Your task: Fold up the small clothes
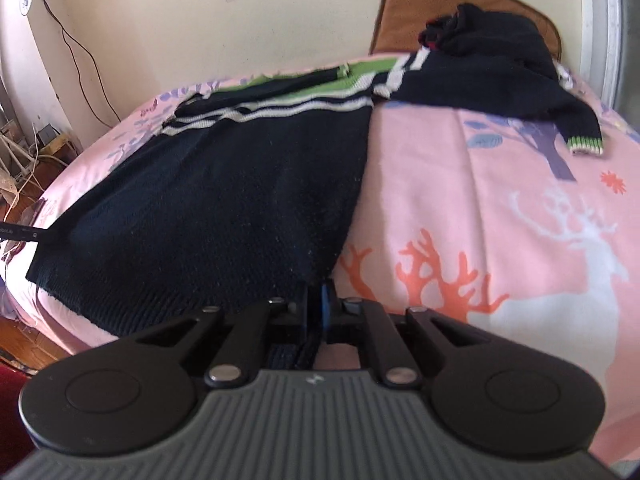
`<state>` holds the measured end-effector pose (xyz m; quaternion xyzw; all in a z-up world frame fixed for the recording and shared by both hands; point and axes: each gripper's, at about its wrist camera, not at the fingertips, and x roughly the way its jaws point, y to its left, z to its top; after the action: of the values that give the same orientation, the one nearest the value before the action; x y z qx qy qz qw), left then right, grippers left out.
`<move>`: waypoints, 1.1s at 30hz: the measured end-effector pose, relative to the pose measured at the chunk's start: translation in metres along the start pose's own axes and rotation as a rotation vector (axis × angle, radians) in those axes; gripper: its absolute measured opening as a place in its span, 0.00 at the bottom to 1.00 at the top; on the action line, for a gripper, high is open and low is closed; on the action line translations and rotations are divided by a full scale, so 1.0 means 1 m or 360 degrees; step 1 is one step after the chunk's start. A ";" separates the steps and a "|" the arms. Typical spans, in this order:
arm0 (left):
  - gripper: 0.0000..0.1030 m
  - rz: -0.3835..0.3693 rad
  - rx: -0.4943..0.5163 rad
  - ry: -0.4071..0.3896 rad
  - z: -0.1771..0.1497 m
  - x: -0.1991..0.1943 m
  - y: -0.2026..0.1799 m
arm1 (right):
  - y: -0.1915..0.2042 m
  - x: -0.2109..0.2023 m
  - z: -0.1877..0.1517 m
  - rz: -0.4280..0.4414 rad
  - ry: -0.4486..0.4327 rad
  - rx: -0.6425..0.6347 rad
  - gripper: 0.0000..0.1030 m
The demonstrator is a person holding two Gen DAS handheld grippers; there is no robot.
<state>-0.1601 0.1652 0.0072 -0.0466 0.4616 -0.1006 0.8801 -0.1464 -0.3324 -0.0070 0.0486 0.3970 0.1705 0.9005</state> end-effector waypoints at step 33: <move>0.57 -0.0347 -0.0220 -0.0505 0.247 0.150 -0.022 | 0.031 0.069 0.283 -0.0045 -0.1008 -0.0320 0.11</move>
<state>0.1229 0.1081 0.0315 -0.1719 0.3152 -0.1547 0.9204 0.0955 -0.2664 0.1445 0.0046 0.0792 0.1728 0.9818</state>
